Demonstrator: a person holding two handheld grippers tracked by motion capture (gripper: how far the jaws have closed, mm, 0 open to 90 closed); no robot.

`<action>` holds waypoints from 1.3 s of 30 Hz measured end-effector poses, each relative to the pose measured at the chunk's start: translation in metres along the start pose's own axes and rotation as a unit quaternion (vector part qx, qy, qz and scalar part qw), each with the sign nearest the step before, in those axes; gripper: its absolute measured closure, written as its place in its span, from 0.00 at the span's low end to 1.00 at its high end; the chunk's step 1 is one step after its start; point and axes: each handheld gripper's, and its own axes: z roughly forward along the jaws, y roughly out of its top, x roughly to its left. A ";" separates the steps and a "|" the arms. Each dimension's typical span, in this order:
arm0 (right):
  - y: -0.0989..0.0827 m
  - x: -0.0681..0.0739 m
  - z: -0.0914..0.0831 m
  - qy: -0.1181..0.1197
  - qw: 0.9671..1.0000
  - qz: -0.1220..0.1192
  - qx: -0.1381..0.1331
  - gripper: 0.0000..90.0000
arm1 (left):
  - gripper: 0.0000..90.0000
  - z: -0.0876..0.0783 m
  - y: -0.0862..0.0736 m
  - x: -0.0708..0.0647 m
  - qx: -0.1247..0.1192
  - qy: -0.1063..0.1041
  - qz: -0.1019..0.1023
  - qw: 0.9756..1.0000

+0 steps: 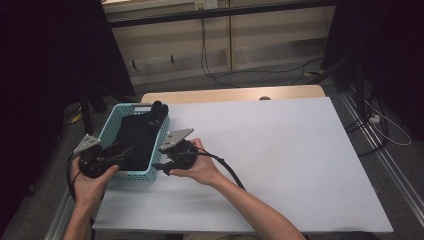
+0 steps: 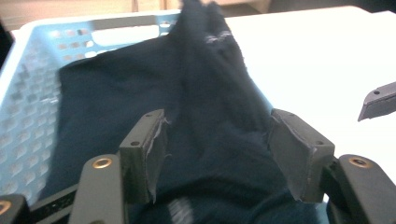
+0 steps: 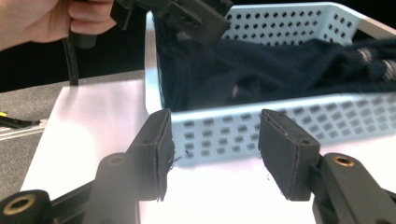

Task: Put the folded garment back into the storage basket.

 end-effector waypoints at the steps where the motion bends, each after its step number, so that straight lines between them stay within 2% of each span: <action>1: -0.003 0.000 -0.003 -0.004 1.000 0.002 -0.001 0.49 | 0.42 0.003 0.002 -0.003 0.000 0.001 0.005 1.000; 6: -0.014 -0.001 -0.018 -0.016 1.000 0.007 -0.002 0.48 | 0.41 0.019 0.016 -0.013 -0.011 -0.004 0.015 1.000; 10: -0.021 0.000 -0.024 -0.019 1.000 0.009 -0.004 0.47 | 0.41 0.038 0.024 -0.013 0.001 0.001 0.020 1.000; 12: -0.025 0.001 -0.025 -0.021 1.000 0.011 -0.004 0.47 | 0.41 0.047 0.028 -0.013 -0.002 -0.004 0.017 1.000; 15: -0.029 0.000 -0.027 -0.023 1.000 0.013 -0.001 0.47 | 0.43 0.059 0.035 -0.011 0.006 0.003 0.024 1.000; 19: -0.029 -0.003 -0.028 -0.027 0.999 0.017 -0.003 0.44 | 0.43 0.071 0.043 -0.011 -0.002 0.004 0.019 1.000; 25: -0.031 -0.004 -0.030 -0.029 0.999 0.018 0.000 0.44 | 0.45 0.090 0.052 -0.008 0.017 0.013 0.024 0.999; 26: -0.032 -0.004 -0.030 -0.029 0.999 0.019 0.000 0.44 | 0.45 0.097 0.055 -0.005 0.020 0.013 0.016 1.000; 29: -0.033 -0.005 -0.030 -0.029 0.999 0.024 0.002 0.43 | 0.47 0.107 0.058 -0.004 0.031 0.018 0.010 0.999; 34: -0.034 -0.007 -0.032 -0.030 0.999 0.023 0.007 0.43 | 0.57 0.120 0.058 -0.003 0.053 0.029 0.001 0.998; 35: -0.034 -0.007 -0.032 -0.031 0.999 0.024 0.006 0.43 | 0.61 0.121 0.059 -0.001 0.057 0.026 -0.007 0.998; 37: -0.035 -0.008 -0.033 -0.031 0.999 0.026 0.005 0.43 | 0.73 0.122 0.058 0.000 0.060 0.034 -0.012 0.998; 39: -0.035 -0.009 -0.033 -0.031 0.999 0.027 0.004 0.43 | 0.78 0.124 0.058 0.003 0.071 0.036 -0.014 0.997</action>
